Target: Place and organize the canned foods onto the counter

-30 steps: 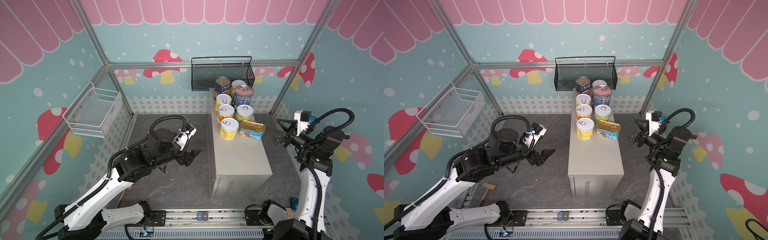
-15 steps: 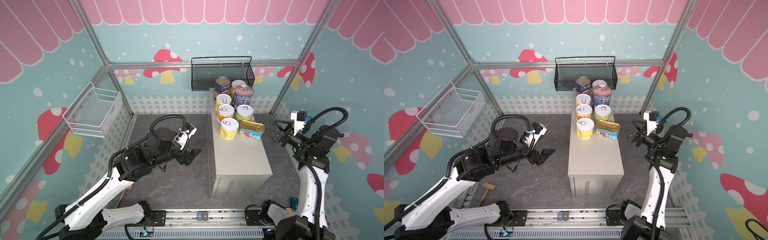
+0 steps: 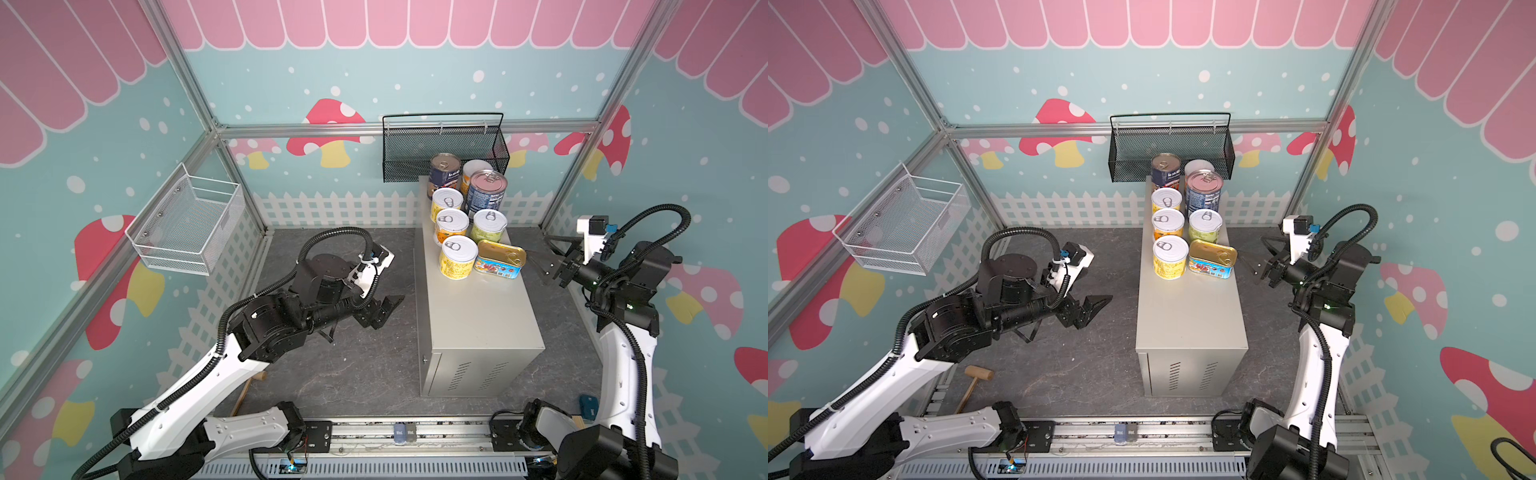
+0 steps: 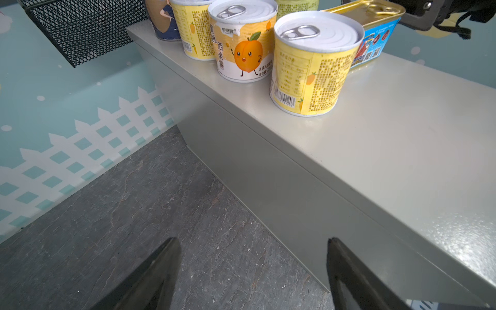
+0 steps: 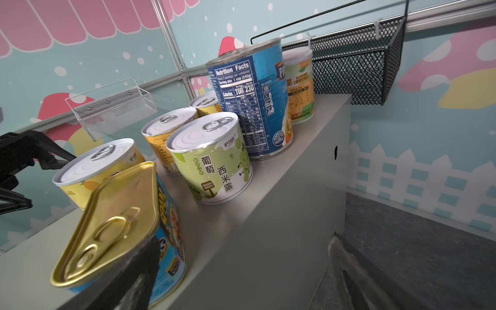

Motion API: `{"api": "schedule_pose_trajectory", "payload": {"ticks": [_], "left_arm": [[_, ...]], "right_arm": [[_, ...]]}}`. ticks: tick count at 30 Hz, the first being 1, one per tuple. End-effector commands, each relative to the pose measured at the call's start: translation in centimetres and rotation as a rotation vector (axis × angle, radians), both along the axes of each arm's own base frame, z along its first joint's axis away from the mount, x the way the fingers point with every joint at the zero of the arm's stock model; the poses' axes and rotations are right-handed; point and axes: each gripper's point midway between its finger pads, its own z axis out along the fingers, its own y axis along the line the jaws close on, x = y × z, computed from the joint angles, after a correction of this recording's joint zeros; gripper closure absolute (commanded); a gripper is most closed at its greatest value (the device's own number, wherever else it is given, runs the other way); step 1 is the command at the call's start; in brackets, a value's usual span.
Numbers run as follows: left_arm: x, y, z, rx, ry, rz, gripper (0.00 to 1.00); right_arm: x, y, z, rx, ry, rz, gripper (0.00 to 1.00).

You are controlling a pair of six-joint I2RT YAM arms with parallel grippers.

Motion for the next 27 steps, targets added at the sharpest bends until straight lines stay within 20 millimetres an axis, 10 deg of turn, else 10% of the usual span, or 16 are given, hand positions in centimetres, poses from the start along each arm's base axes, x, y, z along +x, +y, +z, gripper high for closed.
{"api": "schedule_pose_trajectory", "payload": {"ticks": [1, 27], "left_arm": [[0.0, -0.3, 0.8, -0.013, -0.006, -0.019, 0.15], [-0.8, -0.9, 1.2, -0.018, 0.057, -0.059, 0.15]], "right_arm": [[-1.0, 0.1, 0.5, -0.058, -0.032, -0.06, 0.01], [-5.1, 3.7, -1.2, -0.162, -0.037, -0.051, 0.01]]}}
